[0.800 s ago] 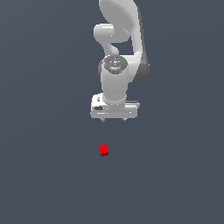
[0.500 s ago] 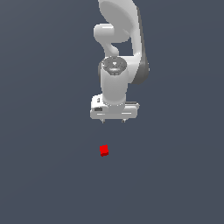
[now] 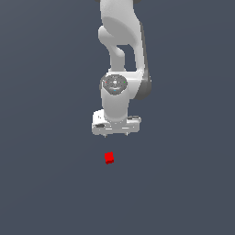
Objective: Pick up the red cube and move it to a goal position.
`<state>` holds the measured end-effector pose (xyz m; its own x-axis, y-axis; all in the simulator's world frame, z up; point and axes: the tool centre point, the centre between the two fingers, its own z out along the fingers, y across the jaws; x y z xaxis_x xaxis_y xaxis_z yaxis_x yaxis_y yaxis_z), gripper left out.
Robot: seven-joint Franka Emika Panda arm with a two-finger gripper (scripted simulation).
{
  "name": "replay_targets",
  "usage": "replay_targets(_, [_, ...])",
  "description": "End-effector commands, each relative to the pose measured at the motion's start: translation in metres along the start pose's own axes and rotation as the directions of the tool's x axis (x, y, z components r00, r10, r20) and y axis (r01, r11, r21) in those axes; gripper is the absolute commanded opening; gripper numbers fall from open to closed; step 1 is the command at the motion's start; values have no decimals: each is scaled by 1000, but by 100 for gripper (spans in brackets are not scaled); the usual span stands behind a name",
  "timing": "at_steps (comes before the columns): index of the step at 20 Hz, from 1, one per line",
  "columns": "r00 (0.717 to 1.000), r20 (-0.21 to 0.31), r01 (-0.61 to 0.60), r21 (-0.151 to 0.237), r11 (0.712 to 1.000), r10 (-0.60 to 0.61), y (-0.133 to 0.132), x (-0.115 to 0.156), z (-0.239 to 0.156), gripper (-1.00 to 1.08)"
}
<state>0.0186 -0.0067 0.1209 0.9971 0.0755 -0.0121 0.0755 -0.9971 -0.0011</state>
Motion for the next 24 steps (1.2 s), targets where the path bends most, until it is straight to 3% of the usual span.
replay_targets(1, [1000, -1, 20, 0, 1000, -20, 6, 8, 14, 100])
replay_targets(12, [994, -9, 113, -2, 994, -113, 32, 52, 76, 100])
replay_targets(24, [989, -12, 150, -3, 989, -150, 40, 72, 100, 100])
